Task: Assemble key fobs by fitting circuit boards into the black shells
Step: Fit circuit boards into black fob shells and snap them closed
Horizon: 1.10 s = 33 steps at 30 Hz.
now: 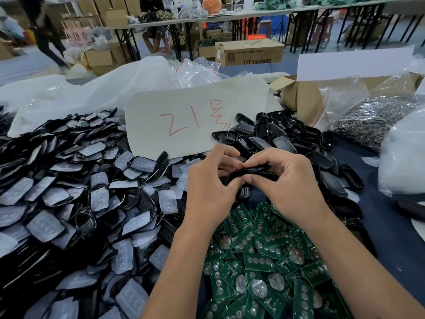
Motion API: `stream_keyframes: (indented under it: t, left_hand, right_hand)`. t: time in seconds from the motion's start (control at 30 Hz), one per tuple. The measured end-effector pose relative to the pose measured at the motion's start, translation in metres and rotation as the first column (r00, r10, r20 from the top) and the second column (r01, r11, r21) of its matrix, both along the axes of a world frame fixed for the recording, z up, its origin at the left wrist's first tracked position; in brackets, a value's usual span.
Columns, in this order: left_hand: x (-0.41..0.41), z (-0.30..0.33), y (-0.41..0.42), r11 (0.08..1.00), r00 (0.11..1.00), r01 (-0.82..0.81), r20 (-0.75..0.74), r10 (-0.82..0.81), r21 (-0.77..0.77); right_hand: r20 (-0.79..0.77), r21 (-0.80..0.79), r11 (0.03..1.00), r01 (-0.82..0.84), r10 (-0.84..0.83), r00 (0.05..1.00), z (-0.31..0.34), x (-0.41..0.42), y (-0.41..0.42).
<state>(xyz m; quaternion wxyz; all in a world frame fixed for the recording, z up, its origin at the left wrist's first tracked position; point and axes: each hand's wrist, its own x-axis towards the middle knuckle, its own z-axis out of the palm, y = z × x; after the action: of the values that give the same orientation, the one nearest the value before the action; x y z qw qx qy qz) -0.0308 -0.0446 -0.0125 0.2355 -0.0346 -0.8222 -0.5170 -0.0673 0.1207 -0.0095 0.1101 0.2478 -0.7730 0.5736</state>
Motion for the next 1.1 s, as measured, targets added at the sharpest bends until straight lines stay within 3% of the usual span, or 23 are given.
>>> stream_keyframes:
  t: [0.13,0.27,0.43,0.57,0.73,1.1]
  left_hand:
    - [-0.002,-0.002,0.001,1.000,0.999,0.000,0.038,0.000,-0.010]
    - [-0.003,-0.001,0.002,0.970,0.990,0.005,0.135,-0.039,0.244]
    - [-0.001,0.003,0.002,0.782,0.959,0.079,0.166,-0.228,0.618]
    - [0.001,0.006,0.003,0.644,0.936,0.089,0.158,-0.315,0.760]
    - [0.002,0.010,0.004,0.573,0.916,0.110,0.140,-0.375,0.812]
    - [0.002,0.006,0.007,0.572,0.909,0.129,0.134,-0.394,0.810]
  right_hand:
    - [0.056,-0.062,0.998,-0.023,0.026,0.998,-0.001,-0.001,0.000]
    - [0.147,-0.222,0.975,0.017,0.016,0.989,-0.002,-0.005,0.002]
    - [0.224,-0.186,0.982,0.025,0.018,0.974,-0.004,-0.002,0.000]
    - [0.253,-0.159,0.987,0.023,0.018,0.967,-0.001,-0.001,0.000]
    - [0.335,-0.299,0.954,0.014,0.091,0.938,0.000,0.000,0.000]
    - [0.442,-0.408,0.913,0.009,0.189,0.877,0.000,-0.001,-0.001]
